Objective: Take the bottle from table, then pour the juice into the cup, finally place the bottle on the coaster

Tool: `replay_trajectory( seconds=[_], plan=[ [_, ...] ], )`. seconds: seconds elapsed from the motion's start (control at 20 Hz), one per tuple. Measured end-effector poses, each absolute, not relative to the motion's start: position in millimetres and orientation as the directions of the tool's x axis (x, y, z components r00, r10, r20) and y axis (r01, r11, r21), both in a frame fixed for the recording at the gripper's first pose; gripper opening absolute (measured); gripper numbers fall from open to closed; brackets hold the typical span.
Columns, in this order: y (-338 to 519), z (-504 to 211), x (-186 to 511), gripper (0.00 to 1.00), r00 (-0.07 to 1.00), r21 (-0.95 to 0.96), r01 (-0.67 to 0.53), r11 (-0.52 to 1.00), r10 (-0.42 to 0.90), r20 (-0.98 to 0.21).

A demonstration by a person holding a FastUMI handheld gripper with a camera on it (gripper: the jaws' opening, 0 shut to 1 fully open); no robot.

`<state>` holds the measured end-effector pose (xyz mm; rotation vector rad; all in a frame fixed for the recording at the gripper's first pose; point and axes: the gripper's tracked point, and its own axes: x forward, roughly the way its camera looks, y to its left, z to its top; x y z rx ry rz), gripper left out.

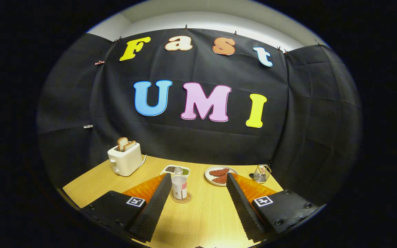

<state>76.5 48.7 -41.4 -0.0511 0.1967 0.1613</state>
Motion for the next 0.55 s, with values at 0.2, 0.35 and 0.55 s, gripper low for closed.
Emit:
replay_trajectory(
  seconds=[0.2,0.35,0.55],
  plan=[
    [41.8,-25.9,61.2,0.98,0.981,-0.083,-0.125,0.989,0.111,-0.159],
    [44.3,-17.3,61.5,0.98,0.986,-0.119,-0.114,0.986,0.098,-0.134],
    [38.9,-1.0,66.2,0.97,0.990,-0.059,-0.076,0.995,0.068,-0.120]
  ],
)
